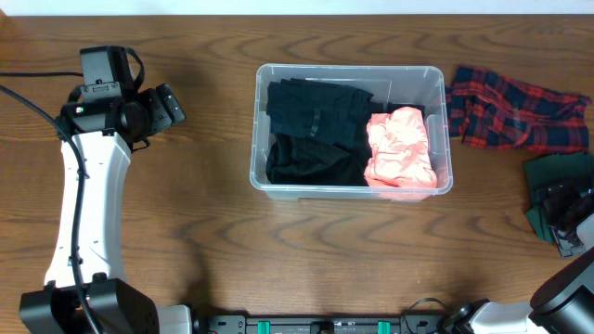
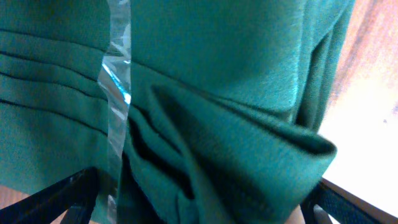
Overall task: Pack container
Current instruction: 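Lower the right gripper onto the folded green garment and grasp it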
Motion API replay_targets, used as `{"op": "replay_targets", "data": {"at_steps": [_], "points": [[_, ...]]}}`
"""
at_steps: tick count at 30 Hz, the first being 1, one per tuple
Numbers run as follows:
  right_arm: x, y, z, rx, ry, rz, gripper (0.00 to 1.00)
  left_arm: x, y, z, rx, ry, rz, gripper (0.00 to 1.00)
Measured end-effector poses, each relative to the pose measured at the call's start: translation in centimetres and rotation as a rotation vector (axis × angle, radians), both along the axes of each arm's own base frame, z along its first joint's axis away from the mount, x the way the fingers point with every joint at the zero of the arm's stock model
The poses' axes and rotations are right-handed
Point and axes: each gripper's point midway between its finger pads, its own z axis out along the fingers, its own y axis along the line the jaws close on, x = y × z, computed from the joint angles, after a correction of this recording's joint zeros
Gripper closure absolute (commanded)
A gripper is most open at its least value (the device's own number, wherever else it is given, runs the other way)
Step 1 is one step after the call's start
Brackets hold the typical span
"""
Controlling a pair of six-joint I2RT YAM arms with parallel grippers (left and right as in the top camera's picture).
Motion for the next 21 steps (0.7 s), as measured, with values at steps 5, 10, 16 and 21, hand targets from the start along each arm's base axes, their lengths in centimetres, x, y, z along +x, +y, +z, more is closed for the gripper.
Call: {"op": "replay_targets", "data": {"at_steps": [5, 10, 16, 21], "points": [[0.04, 0.02, 0.01, 0.001, -0.002, 0.001, 0.01, 0.0, 0.0, 0.0, 0.0, 0.0, 0.0, 0.02], [0.05, 0.26, -0.06, 0.01, -0.001, 0.012, 0.24, 0.01, 0.0, 0.0, 0.0, 0.0, 0.0, 0.02], [0.12, 0.45, -0.1, 0.019, -0.006, 0.017, 0.49, 0.0, 0.0, 0.0, 0.0, 0.0, 0.0, 0.02], [0.43, 0.59, -0.03, 0.027, -0.021, 0.027, 0.69, 0.01, 0.0, 0.0, 0.0, 0.0, 0.0, 0.02]]}}
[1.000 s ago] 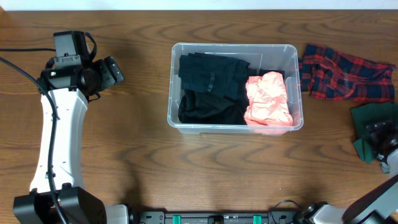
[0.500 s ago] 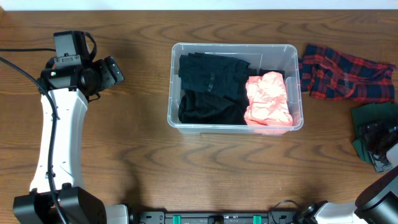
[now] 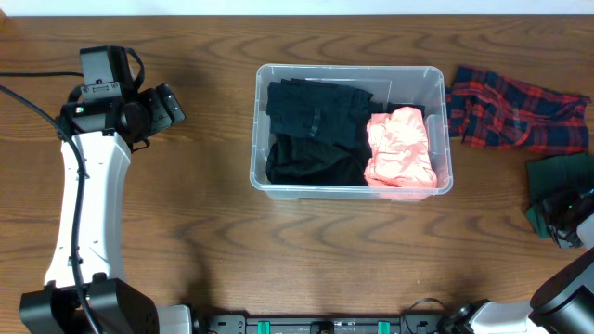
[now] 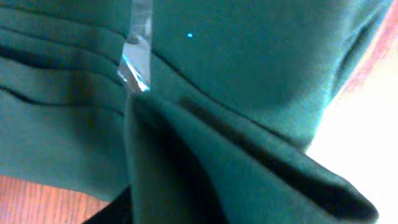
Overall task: Pack container
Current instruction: 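Lower the right gripper onto the folded green garment and grasp it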
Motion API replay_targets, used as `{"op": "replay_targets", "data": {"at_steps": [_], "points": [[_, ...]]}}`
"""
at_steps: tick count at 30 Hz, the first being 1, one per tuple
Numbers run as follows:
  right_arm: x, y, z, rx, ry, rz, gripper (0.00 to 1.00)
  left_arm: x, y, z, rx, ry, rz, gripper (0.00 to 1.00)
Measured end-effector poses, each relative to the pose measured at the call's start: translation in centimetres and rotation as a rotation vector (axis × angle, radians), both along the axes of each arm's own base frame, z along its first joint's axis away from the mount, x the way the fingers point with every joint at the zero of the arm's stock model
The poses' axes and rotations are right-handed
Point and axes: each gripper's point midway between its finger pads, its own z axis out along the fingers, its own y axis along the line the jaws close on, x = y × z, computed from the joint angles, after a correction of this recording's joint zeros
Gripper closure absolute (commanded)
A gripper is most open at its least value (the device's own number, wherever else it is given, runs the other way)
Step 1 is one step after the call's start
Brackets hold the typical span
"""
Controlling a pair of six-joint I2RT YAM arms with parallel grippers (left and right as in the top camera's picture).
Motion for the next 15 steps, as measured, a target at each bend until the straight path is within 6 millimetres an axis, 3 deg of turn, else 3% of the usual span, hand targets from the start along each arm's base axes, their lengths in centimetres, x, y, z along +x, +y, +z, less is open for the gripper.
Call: {"op": "replay_targets", "data": {"at_steps": [6, 12, 15], "points": [[0.3, 0.1, 0.2, 0.005, -0.016, 0.018, 0.94, 0.0, 0.0, 0.0, 0.0, 0.0, 0.0, 0.02], [0.7, 1.0, 0.9, 0.038, -0.055, 0.061, 0.95, 0.0, 0.0, 0.0, 0.0, 0.0, 0.0, 0.02], [1.0, 2.0, 2.4, 0.055, -0.099, 0.091, 0.94, 0.0, 0.0, 0.0, 0.0, 0.0, 0.0, 0.02]]}}
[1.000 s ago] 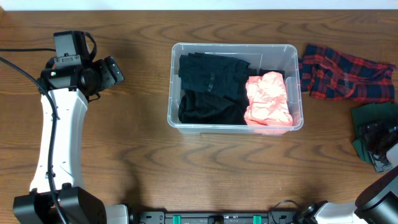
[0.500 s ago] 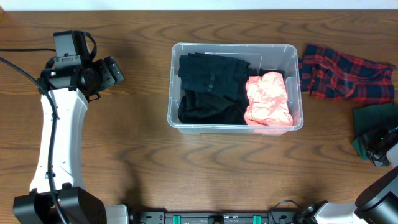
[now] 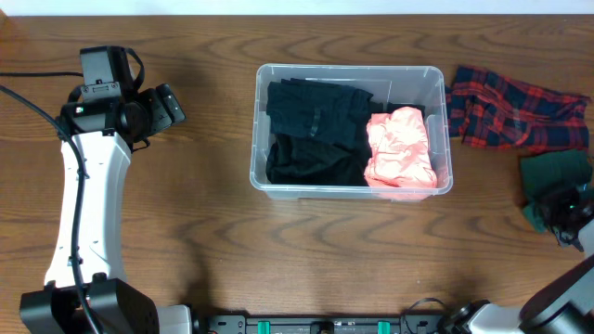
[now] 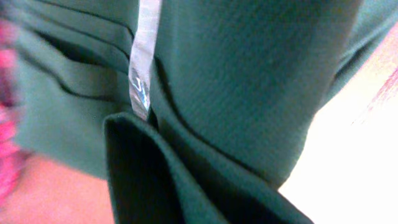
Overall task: Pack container
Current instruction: 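Lower the right gripper onto the folded green garment and grasp it, then carry the green garment with the right gripper into the bin's middle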
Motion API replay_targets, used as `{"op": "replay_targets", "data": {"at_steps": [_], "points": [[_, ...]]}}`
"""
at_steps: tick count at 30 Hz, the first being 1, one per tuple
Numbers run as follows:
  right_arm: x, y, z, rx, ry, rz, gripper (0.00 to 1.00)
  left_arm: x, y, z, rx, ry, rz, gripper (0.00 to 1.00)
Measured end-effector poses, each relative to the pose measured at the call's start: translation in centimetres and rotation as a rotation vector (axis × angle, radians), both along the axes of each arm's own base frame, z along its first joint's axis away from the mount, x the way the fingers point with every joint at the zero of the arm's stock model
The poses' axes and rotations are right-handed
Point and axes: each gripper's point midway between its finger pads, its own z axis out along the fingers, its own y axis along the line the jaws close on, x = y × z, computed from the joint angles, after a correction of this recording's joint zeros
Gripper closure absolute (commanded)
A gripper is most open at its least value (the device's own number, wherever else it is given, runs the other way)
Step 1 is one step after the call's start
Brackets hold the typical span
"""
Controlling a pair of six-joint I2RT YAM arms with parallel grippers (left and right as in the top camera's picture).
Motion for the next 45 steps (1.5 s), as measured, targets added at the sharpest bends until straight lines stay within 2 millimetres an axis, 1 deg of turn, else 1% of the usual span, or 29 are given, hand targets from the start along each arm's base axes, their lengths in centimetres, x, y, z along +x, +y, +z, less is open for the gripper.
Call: {"op": "replay_targets", "data": {"at_steps": [2, 5, 6, 8, 9, 12, 13, 15, 18, 19, 21, 23, 26, 29, 33, 35, 37, 40, 42, 45], "points": [[0.4, 0.6, 1.9, -0.015, -0.045, 0.02, 0.95, 0.0, 0.0, 0.0, 0.0, 0.0, 0.0, 0.02], [1.5, 1.8, 5.9, -0.074, -0.143, 0.073, 0.98, 0.0, 0.0, 0.0, 0.0, 0.0, 0.0, 0.02], [2.0, 2.4, 7.3, -0.096, -0.182, 0.097, 0.99, 0.0, 0.0, 0.0, 0.001, 0.0, 0.0, 0.02], [3.1, 4.4, 10.8, -0.145, -0.277, 0.167, 0.99, 0.0, 0.0, 0.0, 0.001, 0.0, 0.0, 0.02], [3.4, 5.0, 11.2, -0.148, -0.293, 0.19, 0.99, 0.0, 0.0, 0.0, 0.001, 0.0, 0.0, 0.02], [4.9, 8.8, 14.7, -0.184, -0.4, 0.313, 0.99, 0.0, 0.0, 0.0, 0.0, 0.0, 0.0, 0.02], [5.4, 10.6, 15.9, -0.192, -0.442, 0.369, 0.98, 0.0, 0.0, 0.0, 0.001, 0.0, 0.0, 0.02], [6.2, 13.7, 17.6, -0.197, -0.511, 0.471, 0.98, 0.0, 0.0, 0.0, 0.001, 0.0, 0.0, 0.02], [7.4, 18.5, 19.8, -0.192, -0.612, 0.626, 0.98, 0.0, 0.0, 0.0, 0.0, 0.0, 0.0, 0.02], [7.7, 20.5, 20.5, -0.186, -0.647, 0.692, 0.97, 0.0, 0.0, 0.0, 0.0, 0.0, 0.0, 0.02], [8.1, 23.7, 21.3, -0.172, -0.694, 0.79, 0.97, 0.0, 0.0, 0.0, 0.0, 0.0, 0.0, 0.02], [8.1, 27.3, 21.7, -0.145, -0.73, 0.9, 0.97, 0.0, 0.0, 0.0, 0.0, 0.0, 0.0, 0.02], [7.9, 31.2, 21.6, -0.114, -0.751, 1.014, 0.95, 0.0, 0.0, 0.0, 0.0, 0.0, 0.0, 0.02], [7.6, 34.8, 20.3, -0.076, -0.729, 1.114, 0.92, 0.0, 0.0, 0.0, 0.0, 0.0, 0.0, 0.02], [6.9, 38.6, 17.5, -0.036, -0.653, 1.227, 0.92, 0.0, 0.0, 0.0, 0.0, 0.0, 0.0, 0.02], [6.4, 40.1, 16.0, -0.024, -0.612, 1.282, 0.99, 0.0, 0.0, 0.0, 0.0, 0.0, 0.0, 0.02], [6.0, 41.2, 14.7, -0.017, -0.575, 1.328, 0.99, 0.0, 0.0, 0.0, 0.0, 0.0, 0.0, 0.02], [5.4, 42.2, 12.9, -0.019, -0.522, 1.39, 0.99, 0.0, 0.0, 0.0, 0.0, 0.0, 0.0, 0.02], [5.0, 42.5, 12.0, -0.026, -0.489, 1.418, 0.98, 0.0, 0.0, 0.0, 0.0, 0.0, 0.0, 0.02], [4.8, 42.1, 11.1, -0.05, -0.45, 1.429, 0.97, 0.0, 0.0, 0.0, 0.0, 0.0, 0.0, 0.02]]}}
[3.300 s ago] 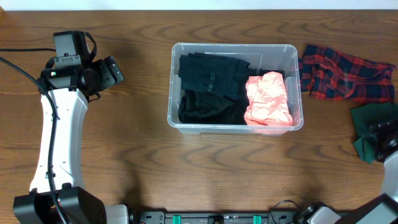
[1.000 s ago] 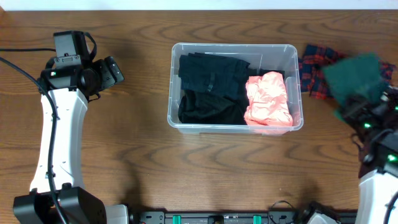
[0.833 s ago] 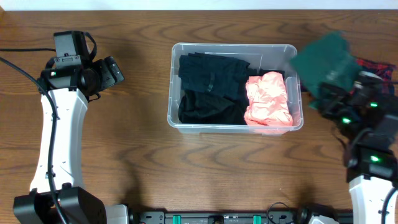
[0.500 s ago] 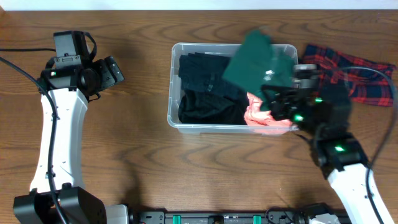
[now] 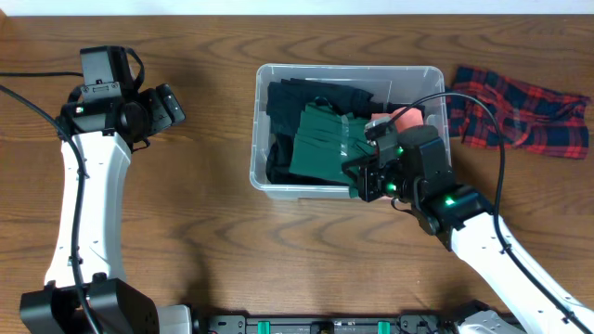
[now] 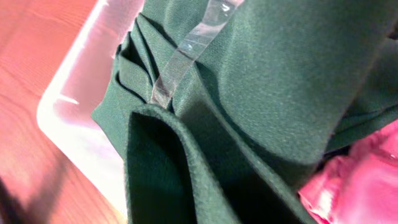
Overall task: Pack container
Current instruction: 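Carry the green garment with the right gripper into the bin's middle, then release the green garment and press it down with the right gripper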
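A clear plastic container (image 5: 351, 70) stands at the table's middle back. Inside it are black clothes (image 5: 306, 97) on the left and a pink garment (image 5: 408, 119) on the right. A folded green garment (image 5: 320, 144) hangs over the black clothes, inside the container's front wall. My right gripper (image 5: 367, 181) is shut on it at the front rim. In the right wrist view the green garment (image 6: 261, 81) with a clear tape strip (image 6: 186, 53) fills the frame and hides the fingers. My left gripper (image 5: 169, 107) hovers far left, away from everything.
A red and dark plaid garment (image 5: 520, 111) lies on the wooden table right of the container. The left arm's white link (image 5: 83, 204) runs along the left side. The right arm crosses the table's front right.
My right gripper, with the green garment, was at the table's right edge. Now it is at the container's front rim and the garment is over the black clothes. The left arm is unchanged.
At first the green garment lay at the right edge below the plaid one, with my right gripper on it. Over the following moments it shifted slightly there, bunched in the gripper. Now the gripper holds it inside the container.
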Motion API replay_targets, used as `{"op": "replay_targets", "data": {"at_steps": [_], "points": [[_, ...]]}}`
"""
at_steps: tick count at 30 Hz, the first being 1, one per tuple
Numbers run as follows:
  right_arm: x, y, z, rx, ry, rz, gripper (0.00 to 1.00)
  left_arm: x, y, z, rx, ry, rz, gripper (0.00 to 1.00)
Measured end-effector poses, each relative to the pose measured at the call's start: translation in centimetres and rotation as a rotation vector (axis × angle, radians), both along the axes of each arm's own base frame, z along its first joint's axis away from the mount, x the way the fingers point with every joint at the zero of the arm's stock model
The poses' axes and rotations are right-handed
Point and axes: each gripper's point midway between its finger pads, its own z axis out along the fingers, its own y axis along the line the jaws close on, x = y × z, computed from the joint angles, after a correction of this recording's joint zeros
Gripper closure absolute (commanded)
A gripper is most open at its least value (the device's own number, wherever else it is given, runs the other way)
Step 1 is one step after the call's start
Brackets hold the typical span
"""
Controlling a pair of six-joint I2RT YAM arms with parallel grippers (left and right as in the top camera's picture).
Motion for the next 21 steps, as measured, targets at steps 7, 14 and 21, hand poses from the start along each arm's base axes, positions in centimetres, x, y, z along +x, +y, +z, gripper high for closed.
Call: {"op": "replay_targets", "data": {"at_steps": [7, 14, 21], "points": [[0.35, -0.56, -0.25, -0.045, -0.028, -0.006, 0.98, 0.0, 0.0, 0.0, 0.0, 0.0, 0.0, 0.02], [0.27, -0.84, -0.54, -0.065, -0.025, -0.009, 0.99, 0.01, 0.0, 0.0, 0.0, 0.0, 0.0, 0.02], [0.08, -0.95, -0.77, -0.073, -0.015, -0.007, 0.87, 0.01, 0.0, 0.0, 0.0, 0.0, 0.0, 0.02]]}}
